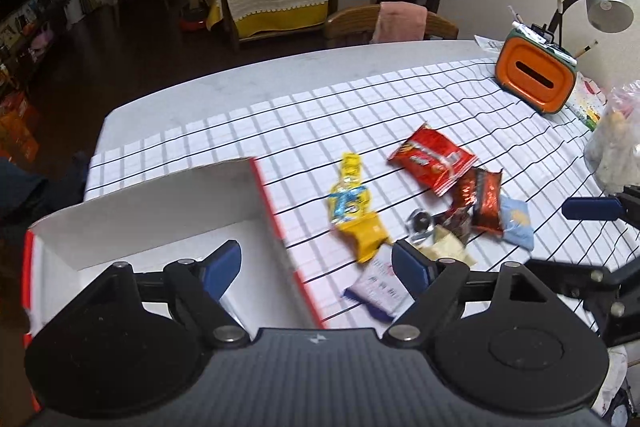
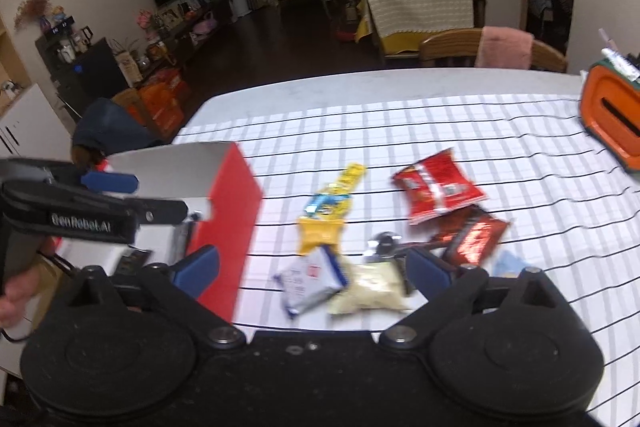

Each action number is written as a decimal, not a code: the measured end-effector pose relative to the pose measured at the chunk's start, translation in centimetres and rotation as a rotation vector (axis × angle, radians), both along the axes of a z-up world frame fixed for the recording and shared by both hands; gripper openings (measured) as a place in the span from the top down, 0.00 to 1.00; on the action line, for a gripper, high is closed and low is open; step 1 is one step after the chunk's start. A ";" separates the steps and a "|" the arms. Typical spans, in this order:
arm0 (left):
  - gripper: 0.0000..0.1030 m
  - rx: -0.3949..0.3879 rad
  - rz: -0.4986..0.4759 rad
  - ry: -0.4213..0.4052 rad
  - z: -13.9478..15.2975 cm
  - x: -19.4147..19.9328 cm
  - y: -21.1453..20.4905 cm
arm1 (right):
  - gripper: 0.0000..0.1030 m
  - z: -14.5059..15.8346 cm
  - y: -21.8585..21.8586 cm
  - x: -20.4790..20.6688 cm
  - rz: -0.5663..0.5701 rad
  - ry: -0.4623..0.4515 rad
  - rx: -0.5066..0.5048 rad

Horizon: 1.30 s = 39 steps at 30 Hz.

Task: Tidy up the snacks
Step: 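Move both tools back over the snack pile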

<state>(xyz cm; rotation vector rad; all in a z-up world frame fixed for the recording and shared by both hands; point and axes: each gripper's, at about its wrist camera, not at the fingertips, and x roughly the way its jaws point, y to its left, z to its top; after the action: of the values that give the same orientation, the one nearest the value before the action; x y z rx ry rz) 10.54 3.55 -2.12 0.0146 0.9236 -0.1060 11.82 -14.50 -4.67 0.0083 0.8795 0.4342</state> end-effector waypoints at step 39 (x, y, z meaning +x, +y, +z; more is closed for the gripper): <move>0.46 0.105 0.187 0.361 -12.2 18.8 -7.8 | 0.09 -12.6 -14.1 9.8 -0.238 0.293 -0.054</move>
<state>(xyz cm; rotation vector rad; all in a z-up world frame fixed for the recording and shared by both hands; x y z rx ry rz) 29.31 -4.25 -14.37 0.0060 1.2856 0.1181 21.67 -28.65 -17.28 0.1281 1.1631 0.1873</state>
